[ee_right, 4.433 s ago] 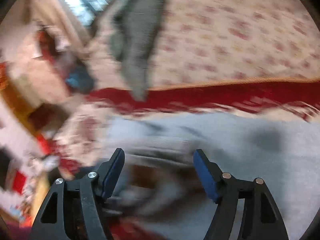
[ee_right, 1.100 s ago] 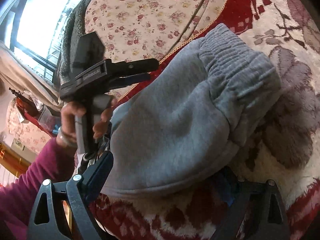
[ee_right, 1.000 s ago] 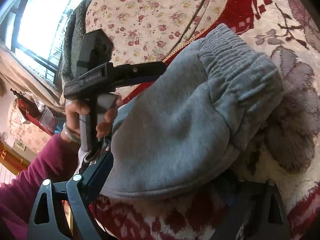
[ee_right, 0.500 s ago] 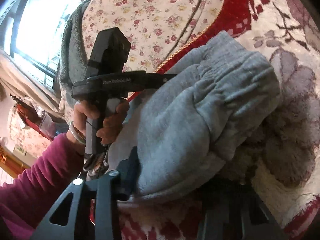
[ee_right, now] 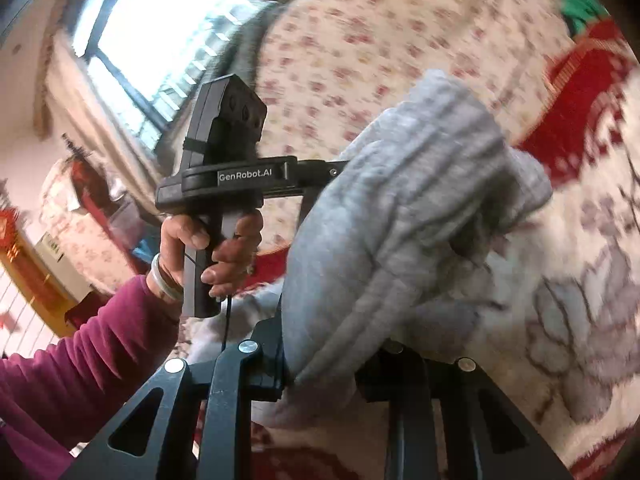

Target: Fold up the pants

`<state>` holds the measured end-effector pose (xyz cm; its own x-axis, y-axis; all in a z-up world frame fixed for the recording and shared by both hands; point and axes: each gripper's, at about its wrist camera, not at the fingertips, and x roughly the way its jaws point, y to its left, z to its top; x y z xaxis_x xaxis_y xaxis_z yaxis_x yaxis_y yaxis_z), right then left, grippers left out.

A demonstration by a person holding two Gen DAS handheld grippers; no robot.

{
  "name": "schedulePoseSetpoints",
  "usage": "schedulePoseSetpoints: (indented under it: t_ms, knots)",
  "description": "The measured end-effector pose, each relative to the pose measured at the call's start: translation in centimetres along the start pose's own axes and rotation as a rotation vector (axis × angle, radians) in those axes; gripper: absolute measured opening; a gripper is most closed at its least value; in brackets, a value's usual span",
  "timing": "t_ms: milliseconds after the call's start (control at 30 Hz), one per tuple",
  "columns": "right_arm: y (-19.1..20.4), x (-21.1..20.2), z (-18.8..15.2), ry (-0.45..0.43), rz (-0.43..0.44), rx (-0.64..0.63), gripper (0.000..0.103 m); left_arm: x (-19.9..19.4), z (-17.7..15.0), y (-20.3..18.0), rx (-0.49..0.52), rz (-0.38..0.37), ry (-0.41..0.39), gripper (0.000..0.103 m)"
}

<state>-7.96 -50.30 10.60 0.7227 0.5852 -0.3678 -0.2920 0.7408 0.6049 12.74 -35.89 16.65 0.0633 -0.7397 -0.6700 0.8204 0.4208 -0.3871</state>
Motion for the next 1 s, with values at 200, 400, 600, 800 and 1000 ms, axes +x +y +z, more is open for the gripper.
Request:
schedulePoseSetpoints:
  t_ms: [200, 400, 600, 800, 1000]
  knots:
    - [7.8, 2.7, 1.6, 0.037, 0.065, -0.155, 0.027, -9.6, -3.5, 1.5, -0.057, 0.05, -0.153, 0.023]
    - [15.9, 7.1, 0.9, 0.114, 0.119, -0.319, 0.027, -18.3, -10.0, 4.3, -0.161, 0.102, -0.293, 0.023]
    - [22.2, 14.4, -3.5, 0.263, 0.094, -0.508, 0.027, -25.0, -19.7, 8.8, -0.326, 0.259, -0.378, 0.013]
    - [24.9, 21.3, -11.1, 0.424, 0.015, -0.757, 0.029, -27.4, -28.5, 11.9, -0.508, 0.453, -0.332, 0.016]
    - [24.7, 21.7, -13.8, 0.443, 0.052, -0.827, 0.082, -31.2, -30.9, 10.2, -0.545, 0.527, -0.457, 0.081]
